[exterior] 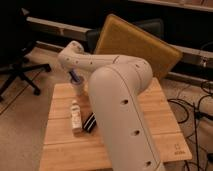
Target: Place the white sponge in the ceramic cup
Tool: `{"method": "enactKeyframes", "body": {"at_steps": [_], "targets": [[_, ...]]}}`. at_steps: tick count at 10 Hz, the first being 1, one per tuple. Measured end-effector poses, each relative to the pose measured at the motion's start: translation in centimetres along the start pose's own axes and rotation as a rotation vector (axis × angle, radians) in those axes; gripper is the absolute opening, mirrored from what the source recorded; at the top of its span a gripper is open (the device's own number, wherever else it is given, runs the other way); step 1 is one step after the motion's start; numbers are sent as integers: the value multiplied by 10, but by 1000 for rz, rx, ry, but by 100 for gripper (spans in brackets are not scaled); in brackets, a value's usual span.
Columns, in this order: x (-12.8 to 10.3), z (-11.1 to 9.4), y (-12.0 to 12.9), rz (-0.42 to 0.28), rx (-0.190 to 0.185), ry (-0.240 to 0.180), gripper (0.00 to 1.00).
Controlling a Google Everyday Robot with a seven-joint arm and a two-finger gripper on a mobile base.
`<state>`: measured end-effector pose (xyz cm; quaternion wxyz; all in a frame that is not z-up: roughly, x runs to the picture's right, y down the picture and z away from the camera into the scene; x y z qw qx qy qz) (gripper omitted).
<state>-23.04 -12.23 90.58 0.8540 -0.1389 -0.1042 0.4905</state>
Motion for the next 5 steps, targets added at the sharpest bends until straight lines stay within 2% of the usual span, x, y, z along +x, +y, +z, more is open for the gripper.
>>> {"method": "enactKeyframes", "body": {"at_steps": [3, 5], "targets": [[-4, 2, -2, 11, -30, -37, 52], [-5, 1, -4, 14, -39, -54, 68]]}}
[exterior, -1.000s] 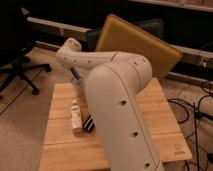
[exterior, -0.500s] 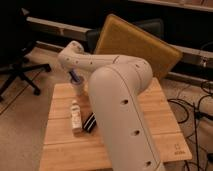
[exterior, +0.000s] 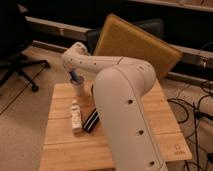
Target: Place the white sponge in the ceramic cup
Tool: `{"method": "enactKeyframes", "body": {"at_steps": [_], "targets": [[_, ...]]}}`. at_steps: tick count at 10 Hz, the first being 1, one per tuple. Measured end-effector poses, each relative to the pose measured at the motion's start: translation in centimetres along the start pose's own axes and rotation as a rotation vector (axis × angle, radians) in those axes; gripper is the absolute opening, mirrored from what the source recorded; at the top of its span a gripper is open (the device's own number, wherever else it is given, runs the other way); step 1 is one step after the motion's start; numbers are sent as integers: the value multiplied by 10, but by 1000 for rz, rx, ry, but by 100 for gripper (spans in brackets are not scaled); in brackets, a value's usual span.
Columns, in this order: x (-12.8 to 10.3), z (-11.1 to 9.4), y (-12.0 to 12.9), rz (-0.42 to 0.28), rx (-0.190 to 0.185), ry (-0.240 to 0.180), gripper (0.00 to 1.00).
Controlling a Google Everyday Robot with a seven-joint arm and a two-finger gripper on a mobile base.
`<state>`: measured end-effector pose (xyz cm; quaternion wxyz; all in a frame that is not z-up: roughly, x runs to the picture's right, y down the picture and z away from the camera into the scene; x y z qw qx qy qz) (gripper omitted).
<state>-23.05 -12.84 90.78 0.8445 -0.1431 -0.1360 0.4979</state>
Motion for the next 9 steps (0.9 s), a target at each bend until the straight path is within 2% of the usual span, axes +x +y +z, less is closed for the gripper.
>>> {"method": "enactKeyframes", "body": {"at_steps": [1, 2, 9], "targets": [[1, 0, -1, 2, -7, -7, 77], [2, 0, -1, 4, -12, -12, 79], [8, 0, 0, 10, -36, -28, 79]]}}
